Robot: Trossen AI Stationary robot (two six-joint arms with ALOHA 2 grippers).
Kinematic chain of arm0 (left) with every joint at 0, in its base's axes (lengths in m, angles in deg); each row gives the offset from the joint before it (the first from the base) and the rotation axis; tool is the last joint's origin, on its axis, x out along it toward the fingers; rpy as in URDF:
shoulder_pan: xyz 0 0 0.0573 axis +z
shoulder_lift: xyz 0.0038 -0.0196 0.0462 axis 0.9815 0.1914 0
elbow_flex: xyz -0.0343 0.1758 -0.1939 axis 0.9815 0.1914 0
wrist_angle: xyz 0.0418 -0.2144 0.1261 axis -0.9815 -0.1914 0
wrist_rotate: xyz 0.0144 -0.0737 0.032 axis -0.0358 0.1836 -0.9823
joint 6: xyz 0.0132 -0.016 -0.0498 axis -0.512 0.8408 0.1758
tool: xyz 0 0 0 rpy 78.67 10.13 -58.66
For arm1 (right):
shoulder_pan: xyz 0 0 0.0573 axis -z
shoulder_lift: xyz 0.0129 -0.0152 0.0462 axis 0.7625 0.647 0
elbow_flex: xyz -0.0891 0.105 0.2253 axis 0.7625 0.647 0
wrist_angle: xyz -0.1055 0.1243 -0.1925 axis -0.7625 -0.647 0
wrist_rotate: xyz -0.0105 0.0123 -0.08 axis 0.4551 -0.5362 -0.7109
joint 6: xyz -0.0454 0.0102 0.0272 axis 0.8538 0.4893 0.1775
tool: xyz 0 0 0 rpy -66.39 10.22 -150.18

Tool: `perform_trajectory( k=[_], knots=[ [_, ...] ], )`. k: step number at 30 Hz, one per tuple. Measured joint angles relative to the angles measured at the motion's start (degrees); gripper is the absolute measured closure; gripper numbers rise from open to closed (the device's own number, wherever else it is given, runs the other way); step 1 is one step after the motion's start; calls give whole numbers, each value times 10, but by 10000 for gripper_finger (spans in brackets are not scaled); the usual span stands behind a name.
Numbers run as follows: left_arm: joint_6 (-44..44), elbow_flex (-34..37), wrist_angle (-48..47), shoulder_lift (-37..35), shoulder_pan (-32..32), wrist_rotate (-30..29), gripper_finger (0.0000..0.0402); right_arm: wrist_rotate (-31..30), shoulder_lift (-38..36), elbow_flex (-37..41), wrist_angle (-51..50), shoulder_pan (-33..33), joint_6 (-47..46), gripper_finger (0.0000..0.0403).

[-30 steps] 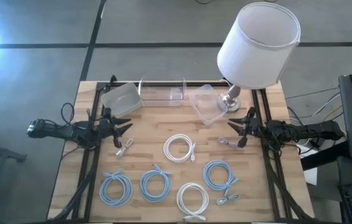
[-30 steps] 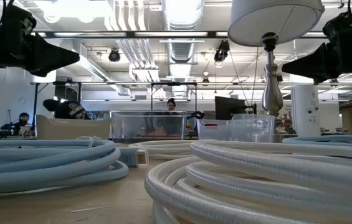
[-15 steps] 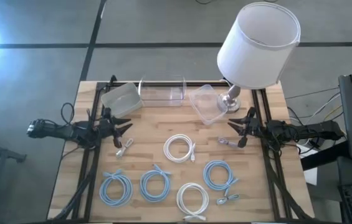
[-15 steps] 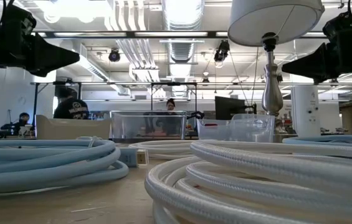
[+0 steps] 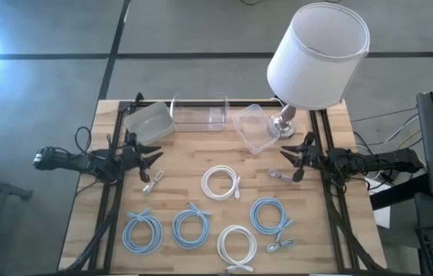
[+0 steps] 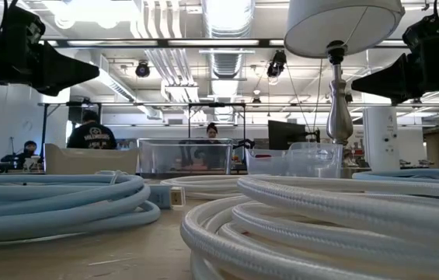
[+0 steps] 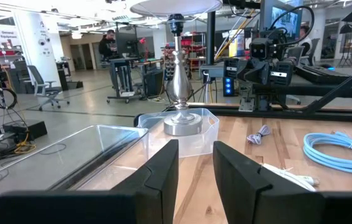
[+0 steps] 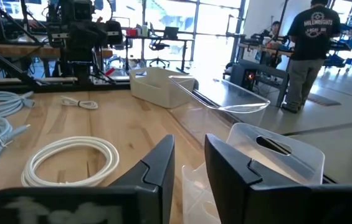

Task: Pick & Place USB Port

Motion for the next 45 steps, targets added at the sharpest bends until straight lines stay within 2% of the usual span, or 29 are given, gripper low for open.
perform_trajectory(
  k=[10,24,37,45],
  knots=[
    [0,0,0,0,0,0,298,0,0,0,0,0,0,335],
    [0,0,0,0,0,0,298,0,0,0,0,0,0,316],
    [0,0,0,0,0,0,298,0,0,0,0,0,1,335],
    [0,0,0,0,0,0,298,0,0,0,0,0,0,324]
  ],
)
